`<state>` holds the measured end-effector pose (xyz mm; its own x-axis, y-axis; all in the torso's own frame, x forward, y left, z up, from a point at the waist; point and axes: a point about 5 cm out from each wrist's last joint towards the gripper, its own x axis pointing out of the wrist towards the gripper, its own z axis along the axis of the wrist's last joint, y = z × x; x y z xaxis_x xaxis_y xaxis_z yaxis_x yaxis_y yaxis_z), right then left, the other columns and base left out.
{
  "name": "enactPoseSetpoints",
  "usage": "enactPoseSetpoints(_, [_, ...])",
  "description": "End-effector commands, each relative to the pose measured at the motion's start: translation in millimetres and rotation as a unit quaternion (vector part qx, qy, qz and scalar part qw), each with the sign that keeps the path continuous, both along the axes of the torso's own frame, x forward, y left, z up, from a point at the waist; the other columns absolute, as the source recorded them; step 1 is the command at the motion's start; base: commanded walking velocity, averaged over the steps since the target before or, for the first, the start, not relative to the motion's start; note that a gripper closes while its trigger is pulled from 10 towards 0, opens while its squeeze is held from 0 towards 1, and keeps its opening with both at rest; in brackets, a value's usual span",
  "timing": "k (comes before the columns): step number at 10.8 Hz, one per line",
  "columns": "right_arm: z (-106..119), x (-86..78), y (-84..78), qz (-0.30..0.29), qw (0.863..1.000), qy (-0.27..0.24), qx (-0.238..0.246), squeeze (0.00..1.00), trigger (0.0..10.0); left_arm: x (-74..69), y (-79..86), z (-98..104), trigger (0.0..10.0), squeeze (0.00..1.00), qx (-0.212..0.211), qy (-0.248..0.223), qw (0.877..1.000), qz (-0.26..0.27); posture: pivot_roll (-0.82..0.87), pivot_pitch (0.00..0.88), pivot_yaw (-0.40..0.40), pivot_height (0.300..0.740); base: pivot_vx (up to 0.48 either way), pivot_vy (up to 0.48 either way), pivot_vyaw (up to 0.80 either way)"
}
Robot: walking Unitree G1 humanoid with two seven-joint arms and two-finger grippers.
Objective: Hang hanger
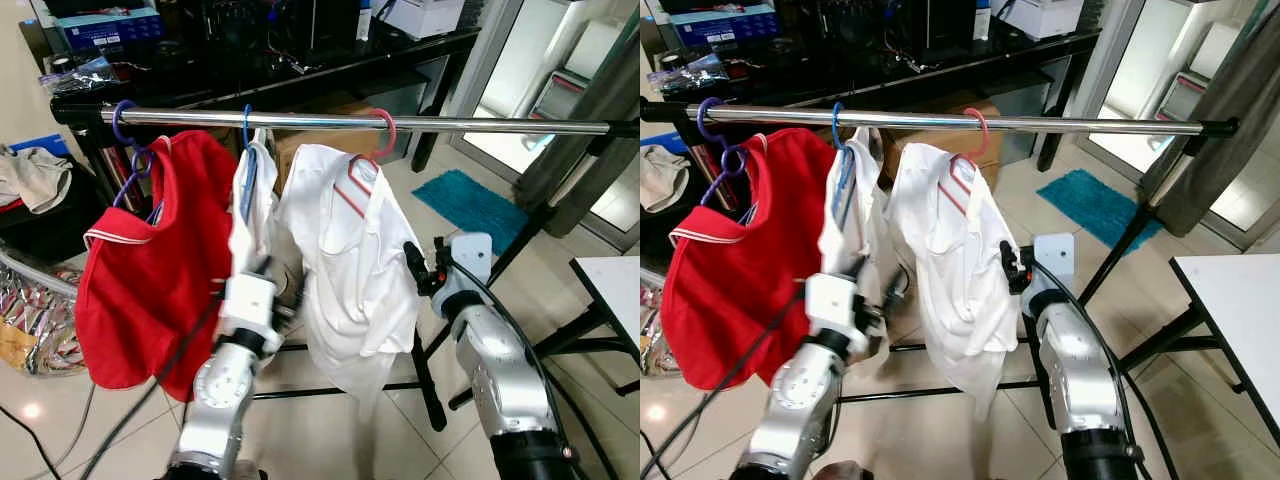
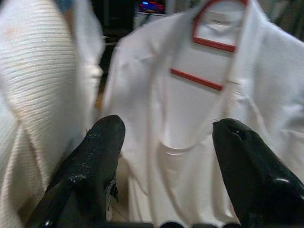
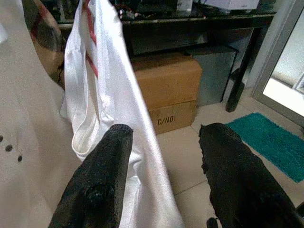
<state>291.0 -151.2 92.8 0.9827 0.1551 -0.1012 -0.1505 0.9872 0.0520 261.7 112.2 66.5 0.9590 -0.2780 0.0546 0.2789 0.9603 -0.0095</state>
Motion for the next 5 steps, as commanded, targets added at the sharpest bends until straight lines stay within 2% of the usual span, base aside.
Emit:
enactPoseSetpoints(1, [6, -3.4, -5.7, -0.010, 1.000, -0.024, 0.018, 0.00, 10.0, -0.1, 0.6, 0, 10.0, 0.00, -0.008, 0.000, 1.000, 0.010, 0.19, 0.033, -0.035, 0.740, 0.000, 0.000, 0.00])
enactPoseSetpoints(3, [5, -14.4, -17.8, -0.030, 0.998, -0.060, 0.017, 0.00, 10.0, -2.3, 1.8, -3, 10.0, 0.00, 0.006, -0.003, 1.000, 0.015, 0.19, 0.033, -0.035, 0.740, 0.000, 0.000, 0.00])
enactPoseSetpoints(5, [1, -22.2, -31.0, -0.060, 0.996, -0.070, -0.007, 0.00, 10.0, -8.8, -9.5, 8, 10.0, 0.00, 0.090, -0.085, 0.992, -0.028, 0.19, 0.035, -0.035, 0.740, 0.000, 0.000, 0.00])
